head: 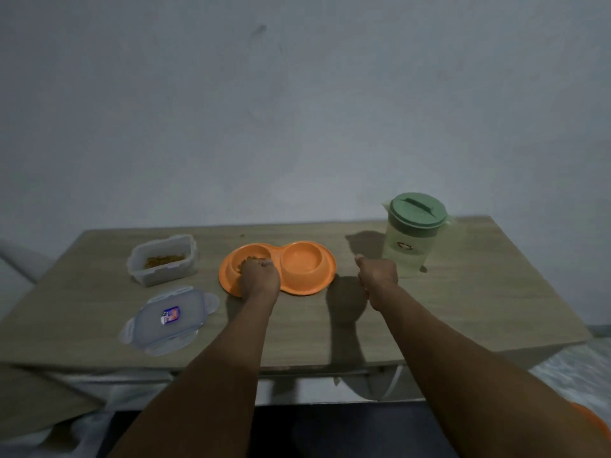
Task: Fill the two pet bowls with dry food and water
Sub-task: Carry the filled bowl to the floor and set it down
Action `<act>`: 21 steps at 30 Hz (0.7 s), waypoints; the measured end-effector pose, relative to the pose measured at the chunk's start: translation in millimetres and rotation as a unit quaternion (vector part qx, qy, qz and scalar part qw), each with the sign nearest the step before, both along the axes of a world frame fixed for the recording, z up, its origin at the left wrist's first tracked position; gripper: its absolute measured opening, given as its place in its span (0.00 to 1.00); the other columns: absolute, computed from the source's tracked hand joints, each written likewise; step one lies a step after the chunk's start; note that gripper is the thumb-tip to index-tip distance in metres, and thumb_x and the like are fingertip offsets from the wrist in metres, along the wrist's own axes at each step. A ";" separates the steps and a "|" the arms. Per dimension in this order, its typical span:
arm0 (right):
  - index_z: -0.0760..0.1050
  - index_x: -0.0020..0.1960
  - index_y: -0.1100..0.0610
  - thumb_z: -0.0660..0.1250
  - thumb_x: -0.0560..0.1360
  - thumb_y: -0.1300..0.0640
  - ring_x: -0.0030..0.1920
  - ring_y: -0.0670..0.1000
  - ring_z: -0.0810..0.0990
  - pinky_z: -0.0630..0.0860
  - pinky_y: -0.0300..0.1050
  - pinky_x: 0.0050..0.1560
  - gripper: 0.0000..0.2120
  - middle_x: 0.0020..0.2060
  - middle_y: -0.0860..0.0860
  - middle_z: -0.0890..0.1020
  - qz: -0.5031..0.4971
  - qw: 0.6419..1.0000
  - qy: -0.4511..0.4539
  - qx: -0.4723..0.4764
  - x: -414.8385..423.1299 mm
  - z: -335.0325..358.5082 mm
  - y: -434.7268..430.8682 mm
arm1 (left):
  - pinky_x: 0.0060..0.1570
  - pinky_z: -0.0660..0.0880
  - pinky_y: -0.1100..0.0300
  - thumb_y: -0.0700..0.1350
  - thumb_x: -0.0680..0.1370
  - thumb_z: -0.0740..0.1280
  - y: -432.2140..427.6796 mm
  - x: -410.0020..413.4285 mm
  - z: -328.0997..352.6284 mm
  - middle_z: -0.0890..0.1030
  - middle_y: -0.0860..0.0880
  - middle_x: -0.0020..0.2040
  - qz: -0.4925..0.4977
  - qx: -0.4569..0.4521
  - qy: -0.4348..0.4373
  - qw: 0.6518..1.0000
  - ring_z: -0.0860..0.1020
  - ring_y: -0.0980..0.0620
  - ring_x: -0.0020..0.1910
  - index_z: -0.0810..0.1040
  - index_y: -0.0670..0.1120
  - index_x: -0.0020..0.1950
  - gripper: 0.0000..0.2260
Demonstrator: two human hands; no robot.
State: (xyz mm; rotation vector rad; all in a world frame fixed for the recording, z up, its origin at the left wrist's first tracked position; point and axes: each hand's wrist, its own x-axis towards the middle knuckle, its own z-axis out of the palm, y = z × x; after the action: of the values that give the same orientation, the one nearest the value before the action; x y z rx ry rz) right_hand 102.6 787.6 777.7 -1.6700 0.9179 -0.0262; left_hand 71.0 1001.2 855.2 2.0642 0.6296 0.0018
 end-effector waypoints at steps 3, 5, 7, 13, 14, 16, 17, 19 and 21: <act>0.77 0.48 0.61 0.70 0.64 0.41 0.44 0.60 0.78 0.75 0.54 0.46 0.24 0.44 0.62 0.79 0.006 1.000 0.000 -0.012 3.9 19.8 30.3 | 0.54 0.72 0.51 0.46 0.82 0.60 35.8 13.1 -0.3 0.79 0.35 0.61 0.022 0.033 0.009 0.999 0.76 0.36 0.61 0.77 0.36 0.62 0.16; 0.78 0.55 0.66 0.70 0.70 0.45 0.53 0.64 0.81 0.78 0.57 0.53 0.25 0.51 0.64 0.82 -0.006 1.000 0.002 -0.027 5.0 30.5 45.7 | 0.54 0.73 0.51 0.47 0.82 0.60 55.1 24.4 -4.1 0.79 0.36 0.61 0.034 0.036 0.023 0.998 0.76 0.36 0.61 0.76 0.38 0.63 0.16; 0.78 0.58 0.67 0.70 0.73 0.47 0.57 0.66 0.80 0.78 0.58 0.57 0.24 0.54 0.64 0.82 -0.006 0.999 0.016 -0.047 7.3 33.8 54.2 | 0.54 0.73 0.50 0.48 0.81 0.60 69.7 34.9 -8.1 0.80 0.37 0.59 0.035 0.047 0.035 0.998 0.76 0.36 0.61 0.77 0.40 0.62 0.15; 0.79 0.59 0.66 0.69 0.74 0.46 0.59 0.65 0.79 0.77 0.57 0.60 0.25 0.56 0.64 0.82 0.024 0.993 0.045 -0.104 20.1 28.8 66.8 | 0.50 0.72 0.52 0.49 0.79 0.62 92.8 62.0 -17.1 0.80 0.40 0.59 0.007 0.088 0.073 0.993 0.77 0.39 0.60 0.77 0.42 0.63 0.16; 0.78 0.59 0.66 0.69 0.75 0.45 0.60 0.65 0.78 0.77 0.57 0.60 0.25 0.57 0.64 0.81 0.027 0.992 0.049 -0.110 22.4 26.9 68.6 | 0.51 0.72 0.52 0.50 0.79 0.62 94.7 65.6 -19.5 0.79 0.39 0.60 -0.001 0.095 0.087 0.992 0.76 0.38 0.61 0.76 0.42 0.63 0.17; 0.77 0.61 0.66 0.69 0.75 0.45 0.61 0.64 0.77 0.76 0.56 0.60 0.25 0.58 0.63 0.81 0.031 0.991 0.059 -0.116 27.9 22.7 71.2 | 0.58 0.72 0.50 0.53 0.79 0.63 96.9 72.8 -26.7 0.78 0.38 0.62 -0.015 0.117 0.119 0.986 0.75 0.37 0.63 0.75 0.40 0.63 0.20; 0.75 0.63 0.65 0.70 0.75 0.45 0.63 0.64 0.76 0.75 0.56 0.62 0.26 0.61 0.63 0.79 0.031 0.991 0.064 -0.114 29.4 21.5 72.7 | 0.59 0.73 0.50 0.54 0.79 0.63 96.6 74.5 -29.2 0.78 0.38 0.61 -0.023 0.128 0.131 0.983 0.75 0.37 0.62 0.76 0.40 0.62 0.21; 0.71 0.67 0.64 0.71 0.75 0.47 0.66 0.64 0.74 0.73 0.56 0.64 0.28 0.64 0.62 0.77 0.037 0.990 0.075 -0.112 32.6 20.9 75.2 | 0.58 0.75 0.50 0.55 0.78 0.64 94.7 76.9 -33.2 0.80 0.38 0.59 -0.037 0.142 0.139 0.979 0.77 0.38 0.60 0.78 0.38 0.60 0.22; 0.70 0.68 0.64 0.72 0.74 0.49 0.66 0.64 0.74 0.73 0.56 0.65 0.29 0.65 0.62 0.76 0.046 0.989 0.083 -0.115 35.5 21.9 77.4 | 0.56 0.76 0.51 0.55 0.78 0.64 92.6 78.7 -36.3 0.80 0.38 0.58 -0.052 0.153 0.145 0.976 0.78 0.38 0.58 0.79 0.38 0.60 0.21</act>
State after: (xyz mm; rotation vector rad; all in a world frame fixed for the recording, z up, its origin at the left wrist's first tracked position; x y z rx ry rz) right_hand 138.1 865.0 799.6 -1.9504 0.9903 0.0740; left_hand 149.7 1093.8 818.9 2.4195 0.7321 -0.2837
